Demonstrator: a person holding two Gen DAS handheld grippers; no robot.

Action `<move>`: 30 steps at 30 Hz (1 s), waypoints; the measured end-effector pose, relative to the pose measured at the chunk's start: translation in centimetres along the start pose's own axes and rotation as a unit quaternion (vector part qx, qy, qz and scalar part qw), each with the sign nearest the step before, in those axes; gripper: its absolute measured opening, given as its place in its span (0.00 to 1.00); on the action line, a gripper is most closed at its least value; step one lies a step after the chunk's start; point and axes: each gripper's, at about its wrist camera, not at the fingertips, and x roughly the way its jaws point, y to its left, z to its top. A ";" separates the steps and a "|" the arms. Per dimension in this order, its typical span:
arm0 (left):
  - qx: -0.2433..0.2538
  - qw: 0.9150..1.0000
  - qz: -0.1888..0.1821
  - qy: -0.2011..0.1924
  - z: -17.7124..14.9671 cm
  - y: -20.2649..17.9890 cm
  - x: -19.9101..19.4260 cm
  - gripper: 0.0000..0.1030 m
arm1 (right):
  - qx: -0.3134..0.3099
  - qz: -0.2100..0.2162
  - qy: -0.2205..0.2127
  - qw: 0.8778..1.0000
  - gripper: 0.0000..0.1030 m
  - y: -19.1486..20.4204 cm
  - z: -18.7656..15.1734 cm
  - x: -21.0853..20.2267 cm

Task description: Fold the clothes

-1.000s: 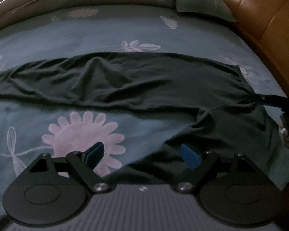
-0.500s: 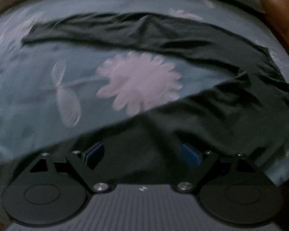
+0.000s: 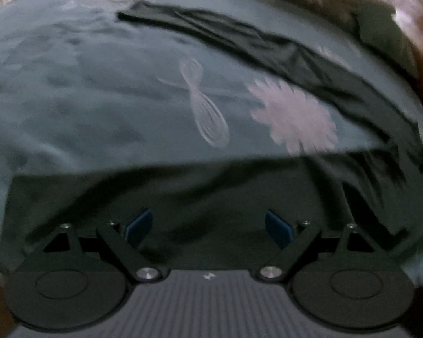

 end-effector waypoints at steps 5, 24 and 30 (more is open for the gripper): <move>-0.035 0.999 0.009 -0.027 0.2 4.4 1.0 0.84 | -0.046 0.002 0.016 0.999 1.00 4.2 0.3 1.5; -0.071 0.995 0.049 -0.046 -4.3 9.0 -3.0 0.84 | -0.173 -0.005 0.056 0.983 1.00 11.9 0.4 4.5; -0.015 0.998 -0.008 -0.065 -2.6 3.8 -2.4 0.84 | -0.214 0.006 0.071 0.974 1.00 12.4 0.3 4.9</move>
